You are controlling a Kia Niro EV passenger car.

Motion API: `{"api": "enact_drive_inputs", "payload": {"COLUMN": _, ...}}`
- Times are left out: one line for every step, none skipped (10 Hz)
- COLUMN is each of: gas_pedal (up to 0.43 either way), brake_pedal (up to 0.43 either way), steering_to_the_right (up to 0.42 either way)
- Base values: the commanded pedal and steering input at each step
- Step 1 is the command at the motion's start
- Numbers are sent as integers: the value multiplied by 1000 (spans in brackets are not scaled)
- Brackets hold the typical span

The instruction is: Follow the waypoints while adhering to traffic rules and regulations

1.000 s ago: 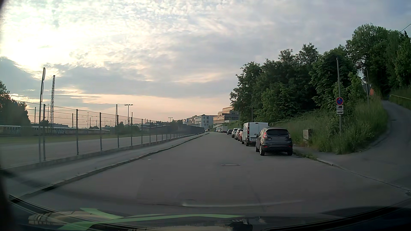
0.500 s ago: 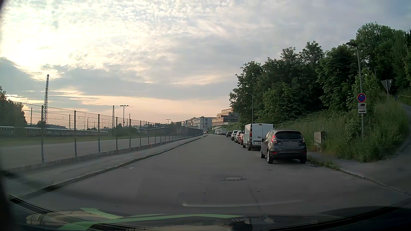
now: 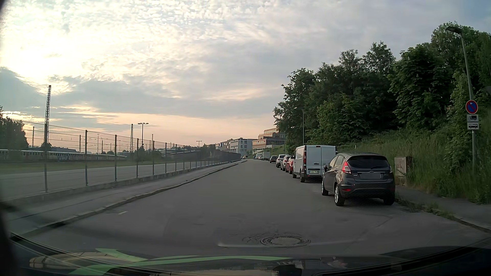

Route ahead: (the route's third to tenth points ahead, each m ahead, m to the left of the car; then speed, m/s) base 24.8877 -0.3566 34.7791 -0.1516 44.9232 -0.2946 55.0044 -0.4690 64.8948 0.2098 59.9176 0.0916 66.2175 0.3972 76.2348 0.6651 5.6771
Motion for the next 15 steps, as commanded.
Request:
{"api": "enact_drive_inputs", "payload": {"gas_pedal": 138, "brake_pedal": 0, "steering_to_the_right": -1}}
{"api": "enact_drive_inputs", "payload": {"gas_pedal": 138, "brake_pedal": 0, "steering_to_the_right": -1}}
{"api": "enact_drive_inputs", "payload": {"gas_pedal": 138, "brake_pedal": 0, "steering_to_the_right": -1}}
{"api": "enact_drive_inputs", "payload": {"gas_pedal": 138, "brake_pedal": 0, "steering_to_the_right": -2}}
{"api": "enact_drive_inputs", "payload": {"gas_pedal": 130, "brake_pedal": 0, "steering_to_the_right": -4}}
{"api": "enact_drive_inputs", "payload": {"gas_pedal": 130, "brake_pedal": 0, "steering_to_the_right": -5}}
{"api": "enact_drive_inputs", "payload": {"gas_pedal": 118, "brake_pedal": 0, "steering_to_the_right": -6}}
{"api": "enact_drive_inputs", "payload": {"gas_pedal": 110, "brake_pedal": 0, "steering_to_the_right": -7}}
{"api": "enact_drive_inputs", "payload": {"gas_pedal": 110, "brake_pedal": 0, "steering_to_the_right": -8}}
{"api": "enact_drive_inputs", "payload": {"gas_pedal": 110, "brake_pedal": 0, "steering_to_the_right": -8}}
{"api": "enact_drive_inputs", "payload": {"gas_pedal": 98, "brake_pedal": 0, "steering_to_the_right": -7}}
{"api": "enact_drive_inputs", "payload": {"gas_pedal": 98, "brake_pedal": 0, "steering_to_the_right": -6}}
{"api": "enact_drive_inputs", "payload": {"gas_pedal": 79, "brake_pedal": 0, "steering_to_the_right": -7}}
{"api": "enact_drive_inputs", "payload": {"gas_pedal": 79, "brake_pedal": 0, "steering_to_the_right": -6}}
{"api": "enact_drive_inputs", "payload": {"gas_pedal": 79, "brake_pedal": 0, "steering_to_the_right": -6}}
